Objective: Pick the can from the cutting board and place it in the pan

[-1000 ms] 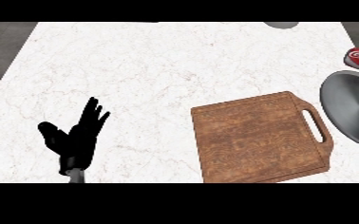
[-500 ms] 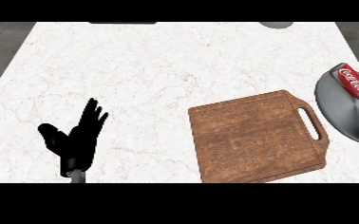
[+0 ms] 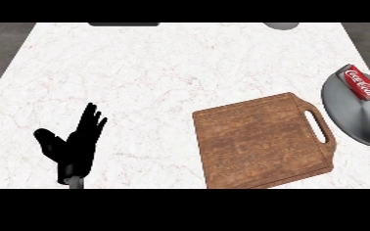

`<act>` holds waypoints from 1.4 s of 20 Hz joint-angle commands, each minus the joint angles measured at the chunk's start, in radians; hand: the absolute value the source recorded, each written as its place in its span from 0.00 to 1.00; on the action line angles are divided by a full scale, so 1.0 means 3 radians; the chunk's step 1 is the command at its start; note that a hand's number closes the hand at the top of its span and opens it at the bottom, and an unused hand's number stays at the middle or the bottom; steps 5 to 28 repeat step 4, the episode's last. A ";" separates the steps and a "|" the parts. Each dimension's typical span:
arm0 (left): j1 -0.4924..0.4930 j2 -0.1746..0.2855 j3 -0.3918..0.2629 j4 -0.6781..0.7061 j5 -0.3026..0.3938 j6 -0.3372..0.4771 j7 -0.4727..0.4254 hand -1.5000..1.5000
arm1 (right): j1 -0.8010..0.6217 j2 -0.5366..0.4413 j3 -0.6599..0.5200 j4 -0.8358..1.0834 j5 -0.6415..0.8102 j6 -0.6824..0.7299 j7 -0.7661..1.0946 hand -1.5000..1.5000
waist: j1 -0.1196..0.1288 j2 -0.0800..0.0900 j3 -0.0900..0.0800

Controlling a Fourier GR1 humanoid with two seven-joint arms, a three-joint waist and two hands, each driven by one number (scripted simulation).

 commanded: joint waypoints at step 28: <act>-0.0026 -0.0059 -0.0006 0.0148 -0.0043 0.0029 0.0006 0.50 | 0.0448 0.0070 0.0041 -0.0293 -0.0298 0.0298 -0.0200 0.00 | -0.0037 -0.0001 -0.0014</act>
